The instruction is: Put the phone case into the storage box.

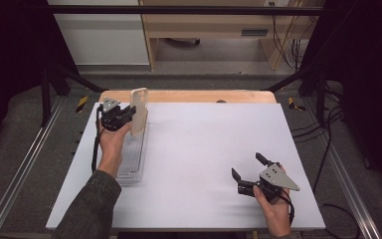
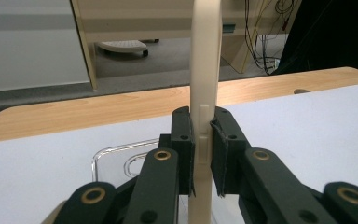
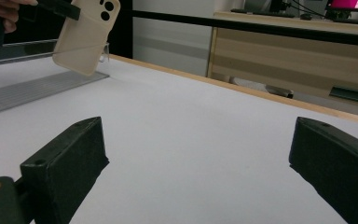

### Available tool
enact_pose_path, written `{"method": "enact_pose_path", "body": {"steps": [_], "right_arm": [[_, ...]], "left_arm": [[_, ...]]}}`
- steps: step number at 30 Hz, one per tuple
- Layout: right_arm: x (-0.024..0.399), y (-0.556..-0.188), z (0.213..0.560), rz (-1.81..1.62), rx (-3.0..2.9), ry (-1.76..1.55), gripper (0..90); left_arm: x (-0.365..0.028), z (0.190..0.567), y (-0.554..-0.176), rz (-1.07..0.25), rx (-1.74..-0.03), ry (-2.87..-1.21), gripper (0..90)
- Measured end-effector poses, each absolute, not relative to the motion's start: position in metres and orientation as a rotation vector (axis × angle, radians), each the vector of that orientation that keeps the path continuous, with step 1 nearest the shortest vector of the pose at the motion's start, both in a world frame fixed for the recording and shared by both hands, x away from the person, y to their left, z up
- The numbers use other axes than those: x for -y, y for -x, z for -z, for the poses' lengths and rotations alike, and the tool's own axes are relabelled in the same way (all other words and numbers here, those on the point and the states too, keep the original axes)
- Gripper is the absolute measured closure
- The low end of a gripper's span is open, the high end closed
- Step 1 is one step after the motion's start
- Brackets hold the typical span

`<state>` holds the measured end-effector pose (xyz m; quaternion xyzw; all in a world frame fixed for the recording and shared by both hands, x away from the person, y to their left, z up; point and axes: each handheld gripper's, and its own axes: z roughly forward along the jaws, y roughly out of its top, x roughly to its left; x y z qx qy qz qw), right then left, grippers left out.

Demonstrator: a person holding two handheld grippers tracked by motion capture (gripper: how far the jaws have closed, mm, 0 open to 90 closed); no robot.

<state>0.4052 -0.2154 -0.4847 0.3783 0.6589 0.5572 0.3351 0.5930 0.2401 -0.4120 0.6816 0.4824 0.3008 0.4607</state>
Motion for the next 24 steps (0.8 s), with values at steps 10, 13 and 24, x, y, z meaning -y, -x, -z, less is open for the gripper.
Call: {"method": "enact_pose_path", "body": {"steps": [10, 13, 24], "right_arm": [[0.2152, -0.4051, 0.4843, -1.464, -1.715, -0.991, 3.7], [0.2145, -0.4054, 0.4845, -1.464, -1.718, -0.994, 3.7], [0.2147, -0.4053, 0.4843, -1.466, -1.716, -0.998, 3.6]], "left_arm": [[-0.24, 0.4124, -0.5924, -0.745, -1.189, -1.684, 79.8], [-0.2405, 0.4136, -0.5932, -0.739, -1.199, -1.688, 79.8], [-0.2364, 0.4139, -0.5934, -0.749, -1.218, -1.693, 79.7]]}}
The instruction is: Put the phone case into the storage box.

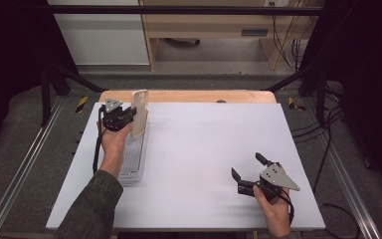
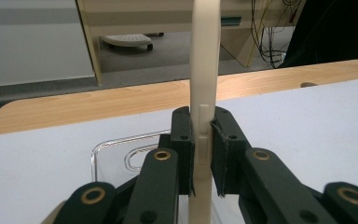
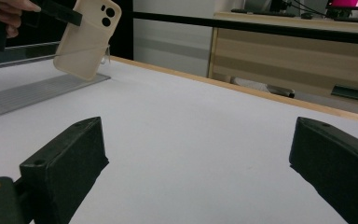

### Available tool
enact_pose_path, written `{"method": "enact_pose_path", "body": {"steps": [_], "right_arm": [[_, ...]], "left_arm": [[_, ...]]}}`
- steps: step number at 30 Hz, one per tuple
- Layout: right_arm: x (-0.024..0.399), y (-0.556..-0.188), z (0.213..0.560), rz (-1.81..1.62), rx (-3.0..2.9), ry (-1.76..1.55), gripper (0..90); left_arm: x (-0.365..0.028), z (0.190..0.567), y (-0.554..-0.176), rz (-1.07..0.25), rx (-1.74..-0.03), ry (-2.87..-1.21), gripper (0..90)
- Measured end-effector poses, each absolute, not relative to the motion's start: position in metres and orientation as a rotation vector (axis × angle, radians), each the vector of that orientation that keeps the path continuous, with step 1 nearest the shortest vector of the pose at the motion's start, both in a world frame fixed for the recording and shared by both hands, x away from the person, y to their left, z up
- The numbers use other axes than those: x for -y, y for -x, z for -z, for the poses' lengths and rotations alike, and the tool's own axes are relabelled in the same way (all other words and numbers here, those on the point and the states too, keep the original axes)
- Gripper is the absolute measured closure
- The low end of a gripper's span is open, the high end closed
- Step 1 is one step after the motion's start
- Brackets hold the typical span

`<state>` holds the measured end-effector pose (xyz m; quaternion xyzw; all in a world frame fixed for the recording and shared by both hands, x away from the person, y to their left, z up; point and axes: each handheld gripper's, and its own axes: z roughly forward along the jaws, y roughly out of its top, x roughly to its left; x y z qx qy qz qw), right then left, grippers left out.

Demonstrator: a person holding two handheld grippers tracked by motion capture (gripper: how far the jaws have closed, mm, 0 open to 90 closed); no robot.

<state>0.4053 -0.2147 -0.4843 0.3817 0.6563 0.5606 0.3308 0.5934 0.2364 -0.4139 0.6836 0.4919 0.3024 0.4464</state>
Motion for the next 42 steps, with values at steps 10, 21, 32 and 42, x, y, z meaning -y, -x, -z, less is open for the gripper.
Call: {"method": "enact_pose_path", "body": {"steps": [10, 21, 32, 42], "right_arm": [[0.2143, -0.4055, 0.4849, -1.466, -1.718, -1.0, 3.4], [0.2146, -0.4056, 0.4851, -1.466, -1.719, -1.004, 3.2], [0.2151, -0.4056, 0.4851, -1.466, -1.721, -1.002, 3.2], [0.2144, -0.4057, 0.4851, -1.467, -1.721, -1.003, 3.2]], "left_arm": [[-0.2366, 0.4133, -0.5951, -0.762, -1.24, -1.695, 79.7], [-0.2382, 0.4136, -0.5965, -0.785, -1.255, -1.699, 79.8], [-0.2356, 0.4112, -0.5993, -0.798, -1.246, -1.718, 79.9], [-0.239, 0.4126, -0.6013, -0.787, -1.272, -1.706, 80.0]]}}
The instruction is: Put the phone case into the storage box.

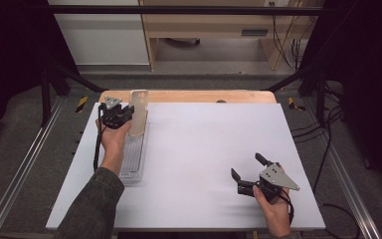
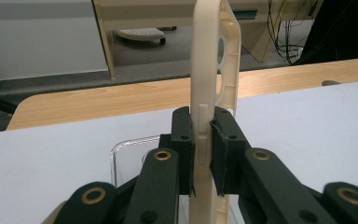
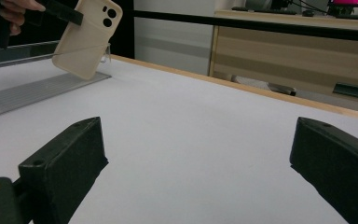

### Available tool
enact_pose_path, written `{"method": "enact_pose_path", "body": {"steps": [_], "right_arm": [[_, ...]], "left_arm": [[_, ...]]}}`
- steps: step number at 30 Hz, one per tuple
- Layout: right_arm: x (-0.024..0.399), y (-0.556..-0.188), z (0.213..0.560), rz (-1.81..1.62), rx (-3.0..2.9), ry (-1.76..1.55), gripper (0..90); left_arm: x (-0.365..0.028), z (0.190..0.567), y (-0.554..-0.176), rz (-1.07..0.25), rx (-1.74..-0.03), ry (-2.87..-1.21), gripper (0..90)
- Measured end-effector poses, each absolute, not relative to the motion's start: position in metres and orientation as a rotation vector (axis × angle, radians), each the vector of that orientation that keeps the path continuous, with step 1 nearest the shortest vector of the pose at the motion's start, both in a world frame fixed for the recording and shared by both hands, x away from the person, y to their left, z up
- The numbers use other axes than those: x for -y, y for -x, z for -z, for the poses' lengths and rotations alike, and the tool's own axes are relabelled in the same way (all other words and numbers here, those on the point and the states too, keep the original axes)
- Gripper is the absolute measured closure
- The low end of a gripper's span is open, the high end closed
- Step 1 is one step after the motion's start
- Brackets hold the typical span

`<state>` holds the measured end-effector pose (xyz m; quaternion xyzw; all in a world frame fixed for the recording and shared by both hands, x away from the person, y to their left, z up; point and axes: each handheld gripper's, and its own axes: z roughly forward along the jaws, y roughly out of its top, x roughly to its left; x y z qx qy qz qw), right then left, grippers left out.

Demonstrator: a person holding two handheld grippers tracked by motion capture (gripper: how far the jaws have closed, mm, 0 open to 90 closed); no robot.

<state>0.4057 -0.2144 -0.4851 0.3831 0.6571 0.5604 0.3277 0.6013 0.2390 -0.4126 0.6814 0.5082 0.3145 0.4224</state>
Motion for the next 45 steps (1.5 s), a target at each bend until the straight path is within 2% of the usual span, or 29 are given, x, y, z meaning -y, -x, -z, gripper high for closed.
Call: {"method": "enact_pose_path", "body": {"steps": [45], "right_arm": [[0.2137, -0.4064, 0.4857, -1.47, -1.732, -1.018, 3.0]], "left_arm": [[-0.2367, 0.4123, -0.6091, -0.839, -1.37, -1.724, 79.8]]}}
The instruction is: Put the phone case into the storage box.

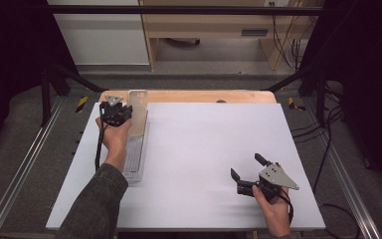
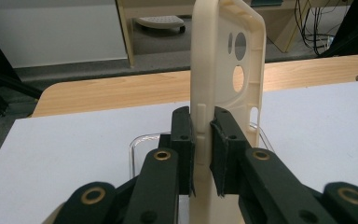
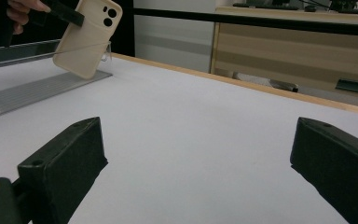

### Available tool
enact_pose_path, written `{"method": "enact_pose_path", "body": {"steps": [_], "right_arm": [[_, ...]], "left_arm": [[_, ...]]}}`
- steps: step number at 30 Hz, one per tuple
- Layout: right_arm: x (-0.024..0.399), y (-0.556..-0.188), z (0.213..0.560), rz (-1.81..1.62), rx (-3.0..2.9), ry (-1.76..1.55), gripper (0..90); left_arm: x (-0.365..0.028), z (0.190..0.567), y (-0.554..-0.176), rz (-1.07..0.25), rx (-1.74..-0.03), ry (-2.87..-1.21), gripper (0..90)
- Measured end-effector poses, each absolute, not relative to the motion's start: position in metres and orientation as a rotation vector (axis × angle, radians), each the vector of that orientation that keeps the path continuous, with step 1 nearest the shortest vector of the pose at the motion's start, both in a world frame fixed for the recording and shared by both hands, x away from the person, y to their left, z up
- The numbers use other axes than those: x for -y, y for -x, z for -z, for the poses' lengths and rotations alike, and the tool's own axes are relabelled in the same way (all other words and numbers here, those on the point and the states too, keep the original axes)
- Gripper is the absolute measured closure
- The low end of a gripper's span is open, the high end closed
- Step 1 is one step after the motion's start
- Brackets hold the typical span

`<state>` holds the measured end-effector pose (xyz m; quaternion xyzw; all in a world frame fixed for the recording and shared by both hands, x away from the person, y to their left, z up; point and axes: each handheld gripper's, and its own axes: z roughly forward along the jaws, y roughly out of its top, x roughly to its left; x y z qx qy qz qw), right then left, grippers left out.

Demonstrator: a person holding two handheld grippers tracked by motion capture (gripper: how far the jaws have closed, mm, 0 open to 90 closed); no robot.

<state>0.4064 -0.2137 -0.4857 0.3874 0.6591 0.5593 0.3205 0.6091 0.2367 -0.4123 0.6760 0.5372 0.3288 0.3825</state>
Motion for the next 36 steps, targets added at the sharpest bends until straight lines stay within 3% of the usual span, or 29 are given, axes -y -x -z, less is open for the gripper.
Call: {"method": "enact_pose_path", "body": {"steps": [36], "right_arm": [[0.2139, -0.4067, 0.4855, -1.47, -1.725, -1.034, 2.7]], "left_arm": [[-0.2397, 0.4168, -0.6134, -0.854, -1.402, -1.713, 75.9]]}}
